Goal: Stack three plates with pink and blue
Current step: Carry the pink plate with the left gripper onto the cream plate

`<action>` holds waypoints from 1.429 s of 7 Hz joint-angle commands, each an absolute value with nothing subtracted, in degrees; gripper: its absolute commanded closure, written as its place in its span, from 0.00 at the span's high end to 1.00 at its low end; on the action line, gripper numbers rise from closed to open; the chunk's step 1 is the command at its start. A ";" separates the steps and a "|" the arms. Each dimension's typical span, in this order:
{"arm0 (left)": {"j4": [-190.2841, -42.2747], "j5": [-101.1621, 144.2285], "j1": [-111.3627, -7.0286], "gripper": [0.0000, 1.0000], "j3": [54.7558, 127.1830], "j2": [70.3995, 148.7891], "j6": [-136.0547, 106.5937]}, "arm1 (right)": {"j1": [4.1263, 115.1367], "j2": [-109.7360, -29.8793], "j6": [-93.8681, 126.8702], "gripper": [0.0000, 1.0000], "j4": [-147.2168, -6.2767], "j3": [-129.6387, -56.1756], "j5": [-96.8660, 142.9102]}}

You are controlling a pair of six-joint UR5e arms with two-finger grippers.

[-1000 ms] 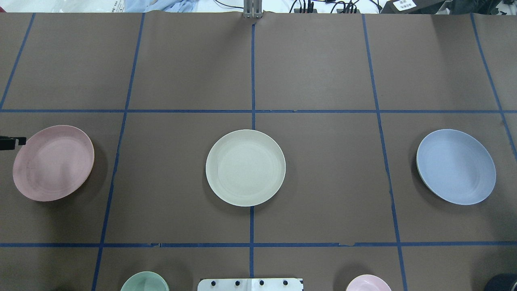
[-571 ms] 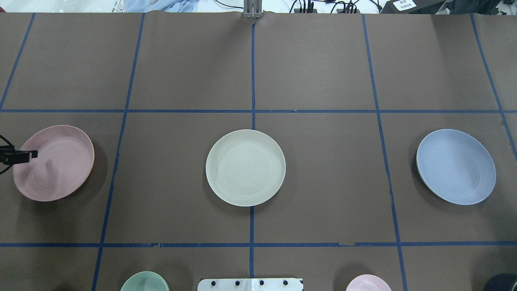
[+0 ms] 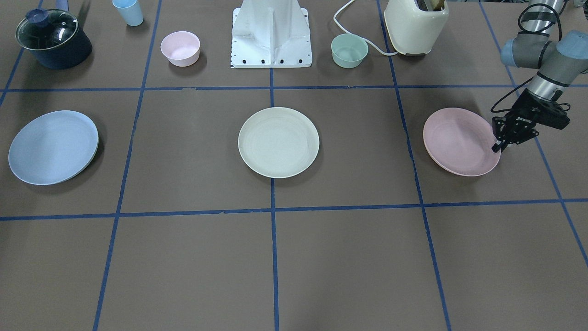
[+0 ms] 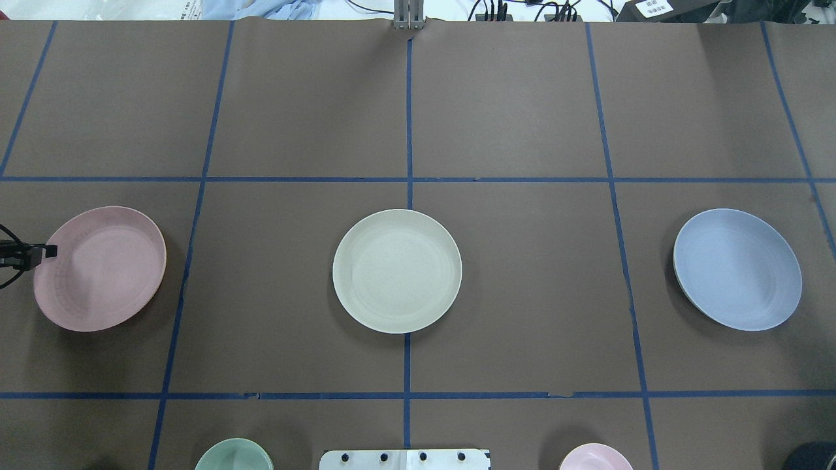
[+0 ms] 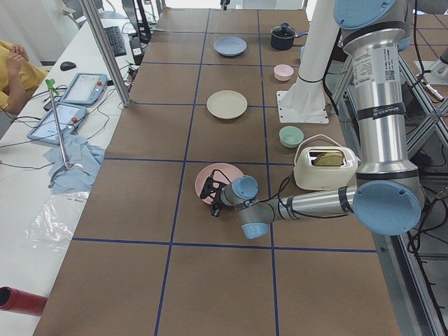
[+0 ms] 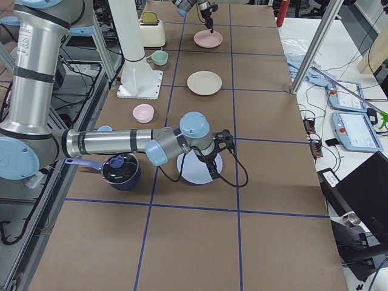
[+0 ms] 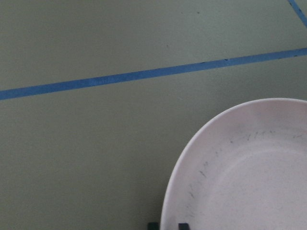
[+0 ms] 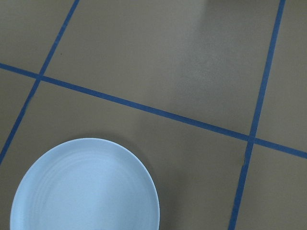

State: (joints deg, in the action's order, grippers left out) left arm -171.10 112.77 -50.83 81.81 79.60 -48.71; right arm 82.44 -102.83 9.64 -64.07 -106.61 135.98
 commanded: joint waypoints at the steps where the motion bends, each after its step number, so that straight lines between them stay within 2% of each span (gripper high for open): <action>1: -169.73 119.51 -53.69 0.00 86.55 79.98 -48.60 | 82.44 -102.83 9.67 1.00 -64.07 -106.61 136.14; 4: -145.28 118.84 -53.53 0.00 104.79 84.61 -50.70 | 82.44 -102.83 9.67 1.00 -64.07 -106.61 136.14; 5: -140.32 118.13 -51.44 0.00 107.46 88.64 -56.02 | 82.44 -102.83 9.67 1.00 -64.07 -106.61 136.14; 7: -137.57 110.17 -40.49 0.00 106.97 96.81 -65.61 | 82.44 -102.92 9.67 1.00 -63.98 -106.61 136.14; 9: -123.65 101.91 -31.68 0.00 105.65 108.84 -72.04 | 82.44 -102.83 9.67 1.00 -63.98 -106.61 136.14; 10: -123.05 99.86 -29.12 0.00 103.38 111.51 -74.33 | 82.44 -102.83 9.67 1.00 -63.98 -106.61 136.14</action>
